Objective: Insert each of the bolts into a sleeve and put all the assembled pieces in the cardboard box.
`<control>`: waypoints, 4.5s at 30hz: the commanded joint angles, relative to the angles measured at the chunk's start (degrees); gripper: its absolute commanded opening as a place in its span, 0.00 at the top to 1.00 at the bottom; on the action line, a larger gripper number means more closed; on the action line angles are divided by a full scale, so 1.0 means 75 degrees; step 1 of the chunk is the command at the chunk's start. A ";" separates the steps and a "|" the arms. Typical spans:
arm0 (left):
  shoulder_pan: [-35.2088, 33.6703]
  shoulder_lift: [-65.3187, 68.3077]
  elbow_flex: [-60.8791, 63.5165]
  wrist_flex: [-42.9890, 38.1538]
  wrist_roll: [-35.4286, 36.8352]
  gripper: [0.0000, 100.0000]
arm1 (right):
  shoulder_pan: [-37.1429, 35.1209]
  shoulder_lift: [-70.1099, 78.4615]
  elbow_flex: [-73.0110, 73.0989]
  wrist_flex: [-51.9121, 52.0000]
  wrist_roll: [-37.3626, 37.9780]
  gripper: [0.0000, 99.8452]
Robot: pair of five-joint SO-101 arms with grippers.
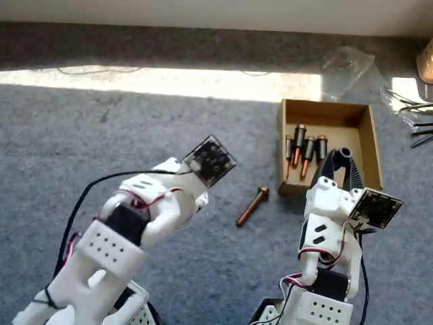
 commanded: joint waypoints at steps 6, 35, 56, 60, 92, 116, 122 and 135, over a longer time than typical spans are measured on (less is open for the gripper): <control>0.0428 0.4261 -0.3065 0.0610 0.0000 0.99 | 0.0111 -0.0076 0.0733 -0.0275 -0.0047 1.00; 0.1541 1.2454 -1.3134 0.5427 0.2122 0.99 | 0.0135 -0.0053 0.0733 -0.0240 -0.0047 1.00; 0.1764 1.2911 -1.3462 0.5427 0.2813 0.92 | 0.0135 -0.0053 0.0733 -0.0252 -0.0047 1.00; 0.1823 1.2923 -1.3462 0.5392 0.2825 0.92 | 0.0123 -0.0053 0.0733 -0.0252 -0.0047 1.00; 0.1846 1.3732 -1.3497 0.4782 0.3798 0.87 | 0.0135 -0.0053 0.0733 -0.0252 -0.0047 1.00; 0.2104 1.3744 -1.3451 0.4501 0.3036 0.99 | 0.0135 -0.0064 0.0733 -0.0252 -0.0047 1.00; 0.1858 1.3626 -1.3579 0.4864 0.3024 0.99 | 0.0135 -0.0064 0.0733 -0.0252 -0.0047 1.00; 0.1155 1.2337 -1.4166 0.6119 0.2403 0.99 | 0.0088 -0.0053 0.0733 -0.0252 -0.0047 1.00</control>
